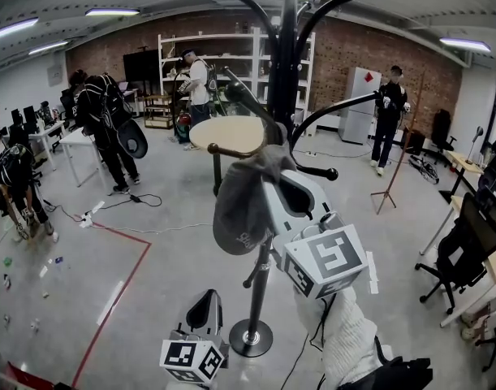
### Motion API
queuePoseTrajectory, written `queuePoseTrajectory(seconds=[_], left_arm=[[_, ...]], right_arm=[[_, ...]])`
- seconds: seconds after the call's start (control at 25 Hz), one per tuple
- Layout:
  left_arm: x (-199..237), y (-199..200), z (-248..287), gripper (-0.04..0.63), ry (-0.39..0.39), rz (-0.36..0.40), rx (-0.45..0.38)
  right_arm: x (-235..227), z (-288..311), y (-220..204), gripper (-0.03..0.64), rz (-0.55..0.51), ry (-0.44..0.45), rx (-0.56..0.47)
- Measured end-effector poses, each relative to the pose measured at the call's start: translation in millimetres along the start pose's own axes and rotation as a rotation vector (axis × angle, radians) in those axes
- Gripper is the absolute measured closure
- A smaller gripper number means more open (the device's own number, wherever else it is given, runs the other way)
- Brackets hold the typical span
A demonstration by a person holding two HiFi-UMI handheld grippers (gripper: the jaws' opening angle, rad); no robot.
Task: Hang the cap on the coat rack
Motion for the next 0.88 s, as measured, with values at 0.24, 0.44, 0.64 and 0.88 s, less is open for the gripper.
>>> queuePoseTrajectory(seconds=[0.24, 0.44, 0.64, 0.88], left_arm=[[-4.2, -6.0, 1.1, 0.594, -0.002, -0.003, 0.008], [-0.9, -5.6, -3.3, 0.594, 0.008, -0.007, 0.015], [-0.9, -5.0, -3.9, 0.594, 0.012, -0.003, 0.020], [-7.2, -6.8, -4.4, 0.594, 0.007, -0.002, 0.030]], right_arm=[[-1.5, -4.0, -15.1, 0.597, 0.016, -0.006, 0.027], [4.3, -5.6, -24.1, 0.597, 0.036, -0.011, 0.049], [4.3, -6.0, -34.3, 0.597, 0.045, -0.023, 0.068], [2.1, -9.4, -37.6, 0.597, 0.059, -0.038, 0.043]])
Point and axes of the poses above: the fingertips, and each gripper's own axes: z forward along the fingers, x to its left, y out of its top, the point moved 1 cm from there along -z, backward along the fingers, and after that the axes turned 14 degrees about -z, right-handed, at the moved point
